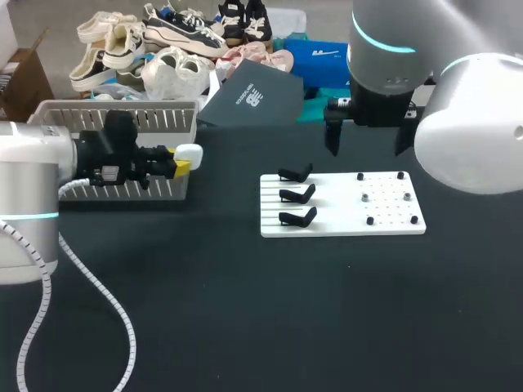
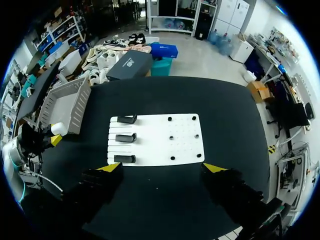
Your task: Pick up each earbud case from the left stands, insert the matching earbuds, close the lid, and place the case in the box.
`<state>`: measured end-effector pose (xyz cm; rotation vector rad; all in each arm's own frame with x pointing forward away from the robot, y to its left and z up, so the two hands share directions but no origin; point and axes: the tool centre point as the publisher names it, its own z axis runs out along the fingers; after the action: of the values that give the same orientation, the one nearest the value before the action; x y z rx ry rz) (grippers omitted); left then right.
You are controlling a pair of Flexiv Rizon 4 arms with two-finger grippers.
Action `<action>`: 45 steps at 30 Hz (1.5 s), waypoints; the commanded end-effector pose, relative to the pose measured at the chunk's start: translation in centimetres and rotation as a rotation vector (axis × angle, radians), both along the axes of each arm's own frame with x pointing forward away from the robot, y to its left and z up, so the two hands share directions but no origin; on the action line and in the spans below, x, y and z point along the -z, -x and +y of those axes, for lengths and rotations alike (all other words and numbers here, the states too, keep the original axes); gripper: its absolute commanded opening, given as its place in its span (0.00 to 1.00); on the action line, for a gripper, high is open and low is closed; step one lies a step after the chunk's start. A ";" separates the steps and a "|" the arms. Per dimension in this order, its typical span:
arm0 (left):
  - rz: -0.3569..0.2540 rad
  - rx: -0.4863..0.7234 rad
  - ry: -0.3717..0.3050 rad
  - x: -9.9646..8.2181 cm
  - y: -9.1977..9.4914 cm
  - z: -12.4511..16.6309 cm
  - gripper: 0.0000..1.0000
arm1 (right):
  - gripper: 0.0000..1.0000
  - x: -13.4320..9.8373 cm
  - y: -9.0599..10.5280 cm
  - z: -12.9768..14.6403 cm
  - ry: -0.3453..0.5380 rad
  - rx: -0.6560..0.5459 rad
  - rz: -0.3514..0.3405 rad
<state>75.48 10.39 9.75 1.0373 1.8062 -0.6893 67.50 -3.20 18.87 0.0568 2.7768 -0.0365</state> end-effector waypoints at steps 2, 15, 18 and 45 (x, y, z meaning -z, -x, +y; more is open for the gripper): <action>-0.045 -0.240 -0.069 -1.1 0.5 3.2 0.00 | 1.00 0.1 0.3 -0.1 0.001 0.001 -0.063; 0.036 -0.403 -0.048 0.7 -4.0 7.6 0.00 | 1.00 0.1 0.3 -0.1 0.001 0.001 -0.063; 0.075 -0.422 -0.059 1.7 -5.9 9.2 0.00 | 1.00 0.1 0.3 -0.1 0.001 0.001 -0.063; 0.091 -0.060 0.124 -1.9 0.0 3.8 1.00 | 1.00 0.1 0.3 -0.1 0.001 0.001 -0.063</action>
<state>77.53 12.74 11.37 0.8827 1.8679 -0.7960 67.44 -3.22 18.82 0.0554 2.7222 -0.0368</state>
